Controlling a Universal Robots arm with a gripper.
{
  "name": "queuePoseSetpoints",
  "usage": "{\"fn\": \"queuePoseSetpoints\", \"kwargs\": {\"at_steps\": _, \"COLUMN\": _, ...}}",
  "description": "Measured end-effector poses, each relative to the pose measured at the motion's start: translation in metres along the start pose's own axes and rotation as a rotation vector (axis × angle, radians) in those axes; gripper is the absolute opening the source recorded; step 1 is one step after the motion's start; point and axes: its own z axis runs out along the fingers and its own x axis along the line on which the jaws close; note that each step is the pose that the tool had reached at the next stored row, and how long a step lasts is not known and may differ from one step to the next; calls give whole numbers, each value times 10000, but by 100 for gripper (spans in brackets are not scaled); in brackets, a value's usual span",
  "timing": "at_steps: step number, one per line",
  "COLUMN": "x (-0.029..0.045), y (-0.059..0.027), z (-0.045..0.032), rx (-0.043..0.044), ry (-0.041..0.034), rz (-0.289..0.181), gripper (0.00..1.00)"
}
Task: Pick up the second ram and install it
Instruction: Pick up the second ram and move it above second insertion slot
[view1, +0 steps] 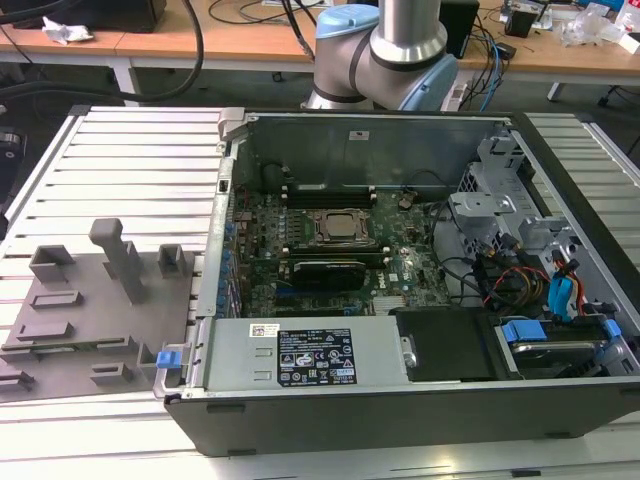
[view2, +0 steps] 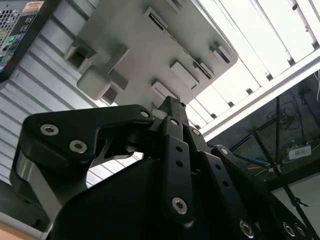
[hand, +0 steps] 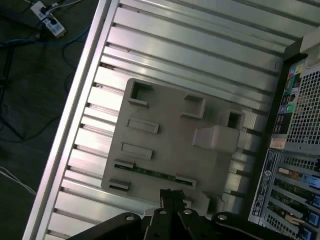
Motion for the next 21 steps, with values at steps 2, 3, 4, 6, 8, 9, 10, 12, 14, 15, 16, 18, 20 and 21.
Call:
{"fn": "queuePoseSetpoints", "kwargs": {"at_steps": 2, "x": 0, "y": 0, "z": 0, "rx": -5, "ry": 9, "rz": -195, "gripper": 11}}
{"fn": "queuePoseSetpoints", "kwargs": {"at_steps": 3, "x": 0, "y": 0, "z": 0, "rx": -7, "ry": 13, "rz": -280, "gripper": 11}}
{"fn": "queuePoseSetpoints", "kwargs": {"at_steps": 4, "x": 0, "y": 0, "z": 0, "rx": -9, "ry": 18, "rz": -387, "gripper": 11}}
{"fn": "queuePoseSetpoints", "kwargs": {"at_steps": 6, "x": 0, "y": 0, "z": 0, "rx": -15, "ry": 28, "rz": -619, "gripper": 11}}
{"fn": "queuePoseSetpoints", "kwargs": {"at_steps": 8, "x": 0, "y": 0, "z": 0, "rx": -21, "ry": 40, "rz": -880, "gripper": 11}}
{"fn": "queuePoseSetpoints", "kwargs": {"at_steps": 9, "x": 0, "y": 0, "z": 0, "rx": -23, "ry": 46, "rz": -1010, "gripper": 11}}
{"fn": "queuePoseSetpoints", "kwargs": {"at_steps": 10, "x": 0, "y": 0, "z": 0, "rx": -26, "ry": 50, "rz": -1093, "gripper": 11}}
{"fn": "queuePoseSetpoints", "kwargs": {"at_steps": 12, "x": 0, "y": 0, "z": 0, "rx": -29, "ry": 56, "rz": -1228, "gripper": 11}}
{"fn": "queuePoseSetpoints", "kwargs": {"at_steps": 14, "x": 0, "y": 0, "z": 0, "rx": -32, "ry": 61, "rz": -1350, "gripper": 11}}
{"fn": "queuePoseSetpoints", "kwargs": {"at_steps": 15, "x": 0, "y": 0, "z": 0, "rx": -35, "ry": 66, "rz": -1460, "gripper": 11}}
{"fn": "queuePoseSetpoints", "kwargs": {"at_steps": 16, "x": 0, "y": 0, "z": 0, "rx": -37, "ry": 71, "rz": -1578, "gripper": 11}}
{"fn": "queuePoseSetpoints", "kwargs": {"at_steps": 18, "x": 0, "y": 0, "z": 0, "rx": -40, "ry": 77, "rz": -1712, "gripper": 11}}
{"fn": "queuePoseSetpoints", "kwargs": {"at_steps": 20, "x": 0, "y": 0, "z": 0, "rx": -45, "ry": 85, "rz": -1899, "gripper": 11}}
{"fn": "queuePoseSetpoints", "kwargs": {"at_steps": 21, "x": 0, "y": 0, "z": 0, "rx": -48, "ry": 93, "rz": -2060, "gripper": 11}}
